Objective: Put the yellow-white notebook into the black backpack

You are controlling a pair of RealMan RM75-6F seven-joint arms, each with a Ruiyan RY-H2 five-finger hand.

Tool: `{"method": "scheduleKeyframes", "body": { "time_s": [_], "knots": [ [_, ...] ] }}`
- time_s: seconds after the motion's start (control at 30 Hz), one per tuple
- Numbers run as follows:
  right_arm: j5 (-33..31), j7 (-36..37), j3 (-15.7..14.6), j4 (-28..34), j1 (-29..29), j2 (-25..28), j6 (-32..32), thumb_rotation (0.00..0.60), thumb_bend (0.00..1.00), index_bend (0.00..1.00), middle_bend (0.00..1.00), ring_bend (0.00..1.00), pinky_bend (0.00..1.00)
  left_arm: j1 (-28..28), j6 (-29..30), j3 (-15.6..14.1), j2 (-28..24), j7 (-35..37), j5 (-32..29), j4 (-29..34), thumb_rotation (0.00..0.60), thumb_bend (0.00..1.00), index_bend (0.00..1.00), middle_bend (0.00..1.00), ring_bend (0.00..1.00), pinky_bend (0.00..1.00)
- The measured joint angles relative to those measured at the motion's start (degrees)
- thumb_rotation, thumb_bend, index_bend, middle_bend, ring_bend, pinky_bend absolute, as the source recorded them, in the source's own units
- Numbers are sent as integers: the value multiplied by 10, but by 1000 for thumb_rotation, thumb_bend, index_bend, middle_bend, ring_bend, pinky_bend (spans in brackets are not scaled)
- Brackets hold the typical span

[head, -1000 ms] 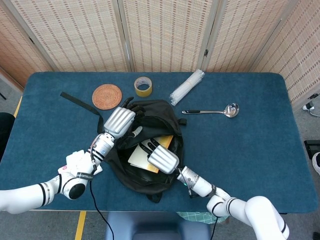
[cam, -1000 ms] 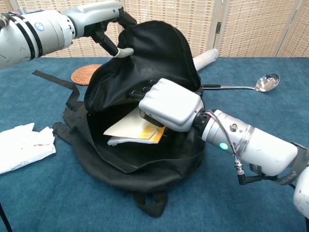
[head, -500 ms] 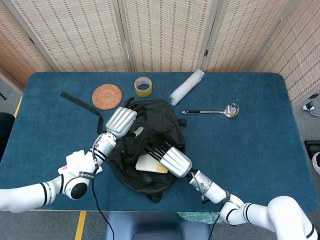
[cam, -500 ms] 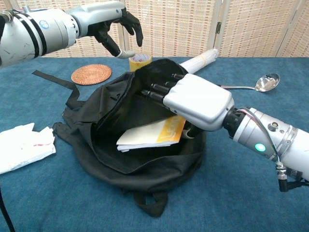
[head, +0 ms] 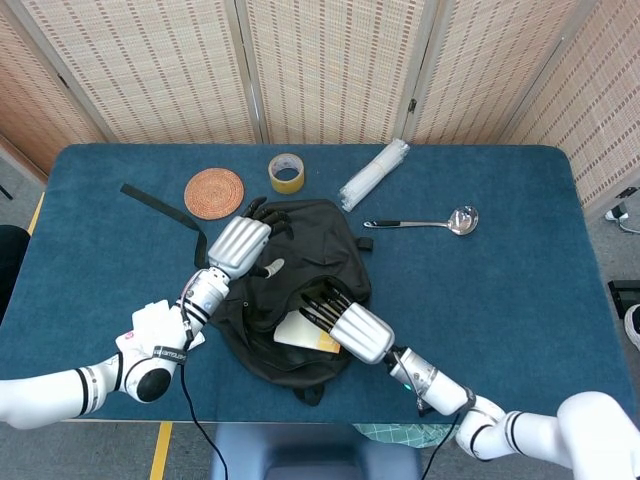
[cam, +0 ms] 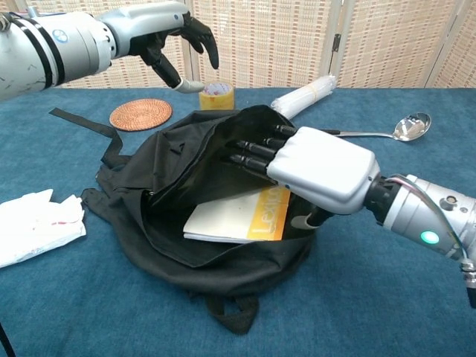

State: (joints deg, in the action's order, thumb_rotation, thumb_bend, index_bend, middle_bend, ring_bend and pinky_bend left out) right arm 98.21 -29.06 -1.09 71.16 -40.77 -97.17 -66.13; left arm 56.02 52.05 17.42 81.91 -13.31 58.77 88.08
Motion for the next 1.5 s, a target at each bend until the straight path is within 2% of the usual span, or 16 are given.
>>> {"method": "scheduleKeyframes", "body": {
  "time_s": [0.1,0.23,0.3,0.37,0.5,0.63,0.7,0.83,0.87,0.9,1.0,1.1,1.23,1.5],
  "knots": [
    [-1,-48,-12,59,16,43,1,600,60,0,0,36,0,-2,3,-1,-6,-4,-4,11,600,353,355,250,188,0],
    [14,-74,-35,103,43,95,-22,600,61,0,0,61,2,-13,10,-2,-19,3,-7,32,600,353,343,242,185,0],
    [26,-73,-45,116,56,118,-46,600,59,0,0,98,53,-23,16,-4,-28,11,-7,45,600,354,340,239,185,0],
    [39,-65,-53,124,71,133,-77,600,57,0,7,142,119,-34,23,-7,-37,19,-5,57,600,354,338,239,185,0],
    [65,-21,-64,130,100,159,-148,600,57,25,125,252,260,-63,45,-18,-56,37,7,77,600,354,338,239,185,0],
    [76,45,-69,129,137,190,-214,600,62,74,150,282,280,-96,72,-36,-75,52,32,90,600,354,337,239,184,0],
    [68,74,-67,132,157,209,-229,600,95,90,153,298,279,-110,86,-44,-83,55,43,94,600,354,336,239,184,0],
    [26,125,-59,145,174,230,-231,600,274,94,202,326,275,-149,130,-67,-96,61,75,96,600,354,335,239,185,0],
    [11,144,-56,149,178,237,-230,600,291,94,210,326,265,-159,141,-74,-99,61,83,96,600,354,332,239,185,0],
    [0,160,-55,152,181,243,-227,600,300,90,194,309,242,-169,152,-80,-101,61,91,95,600,354,328,238,184,0],
    [-25,212,-51,162,188,266,-210,600,303,13,30,151,96,-204,192,-99,-109,62,114,90,600,354,306,224,177,0],
    [-62,245,-47,175,196,291,-189,600,303,0,0,76,16,-239,227,-116,-117,67,131,83,600,354,247,177,142,0],
    [-104,291,-40,185,218,319,-176,600,303,0,0,51,0,-289,266,-138,-131,78,145,74,600,353,181,128,103,0],
    [-140,306,-26,197,285,340,-216,600,303,0,0,80,0,-380,338,-169,-145,98,155,61,600,353,176,126,102,0]
  ]
}}
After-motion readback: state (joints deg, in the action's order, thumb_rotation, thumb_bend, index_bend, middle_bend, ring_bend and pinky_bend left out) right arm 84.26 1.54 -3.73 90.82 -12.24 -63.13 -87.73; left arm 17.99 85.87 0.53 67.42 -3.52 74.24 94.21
